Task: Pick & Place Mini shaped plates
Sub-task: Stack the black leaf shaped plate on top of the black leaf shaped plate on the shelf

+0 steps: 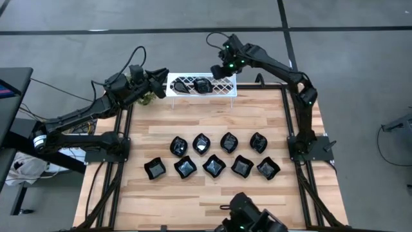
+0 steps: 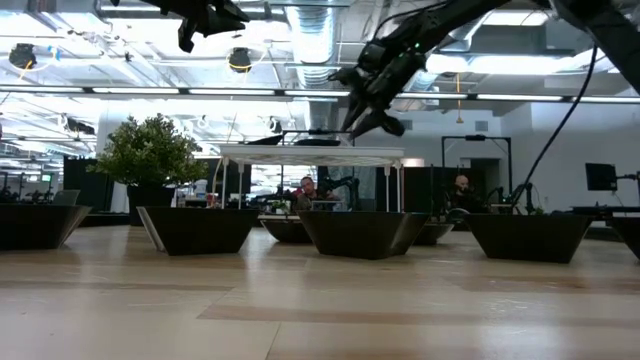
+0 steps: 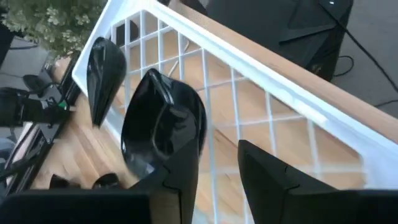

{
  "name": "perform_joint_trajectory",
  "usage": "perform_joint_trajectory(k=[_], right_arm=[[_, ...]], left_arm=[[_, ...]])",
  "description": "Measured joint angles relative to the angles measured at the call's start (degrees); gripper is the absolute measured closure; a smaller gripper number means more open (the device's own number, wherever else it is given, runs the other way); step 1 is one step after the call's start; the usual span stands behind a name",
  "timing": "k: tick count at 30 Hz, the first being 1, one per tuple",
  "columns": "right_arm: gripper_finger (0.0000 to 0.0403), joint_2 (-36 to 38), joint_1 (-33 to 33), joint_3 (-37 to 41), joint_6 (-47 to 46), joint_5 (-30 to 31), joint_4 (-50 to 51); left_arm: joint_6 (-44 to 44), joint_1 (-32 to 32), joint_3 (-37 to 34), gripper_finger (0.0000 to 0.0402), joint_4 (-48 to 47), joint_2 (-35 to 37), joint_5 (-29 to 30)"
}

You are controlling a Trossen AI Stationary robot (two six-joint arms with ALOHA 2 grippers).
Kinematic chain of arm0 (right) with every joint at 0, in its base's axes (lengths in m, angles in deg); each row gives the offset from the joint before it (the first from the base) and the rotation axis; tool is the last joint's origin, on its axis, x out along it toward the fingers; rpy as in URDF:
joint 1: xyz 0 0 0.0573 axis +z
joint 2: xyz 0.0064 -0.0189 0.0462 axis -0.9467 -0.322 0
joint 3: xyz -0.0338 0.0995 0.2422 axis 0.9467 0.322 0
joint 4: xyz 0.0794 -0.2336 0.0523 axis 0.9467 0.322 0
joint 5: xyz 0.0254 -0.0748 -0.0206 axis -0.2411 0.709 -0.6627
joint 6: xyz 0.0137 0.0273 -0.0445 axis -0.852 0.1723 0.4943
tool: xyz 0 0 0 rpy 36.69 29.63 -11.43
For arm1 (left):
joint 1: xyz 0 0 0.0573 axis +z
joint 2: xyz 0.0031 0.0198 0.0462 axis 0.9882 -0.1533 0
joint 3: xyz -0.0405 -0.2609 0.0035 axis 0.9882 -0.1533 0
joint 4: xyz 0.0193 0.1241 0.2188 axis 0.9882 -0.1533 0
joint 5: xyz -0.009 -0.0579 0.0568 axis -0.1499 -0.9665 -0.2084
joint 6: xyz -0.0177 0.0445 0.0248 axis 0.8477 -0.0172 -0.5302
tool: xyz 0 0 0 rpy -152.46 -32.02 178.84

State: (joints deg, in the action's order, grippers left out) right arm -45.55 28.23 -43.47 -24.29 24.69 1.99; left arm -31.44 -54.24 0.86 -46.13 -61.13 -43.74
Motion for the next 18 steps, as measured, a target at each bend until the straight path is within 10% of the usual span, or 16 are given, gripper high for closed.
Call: perform_joint_trajectory(k=[18], right_arm=[[0.0294, 19.0, 9.3, 0.1, 8.0, 21.1, 33.3]], left_arm=[[0.0, 0.0, 0.0, 0.0325, -0.9, 0.0, 0.0]])
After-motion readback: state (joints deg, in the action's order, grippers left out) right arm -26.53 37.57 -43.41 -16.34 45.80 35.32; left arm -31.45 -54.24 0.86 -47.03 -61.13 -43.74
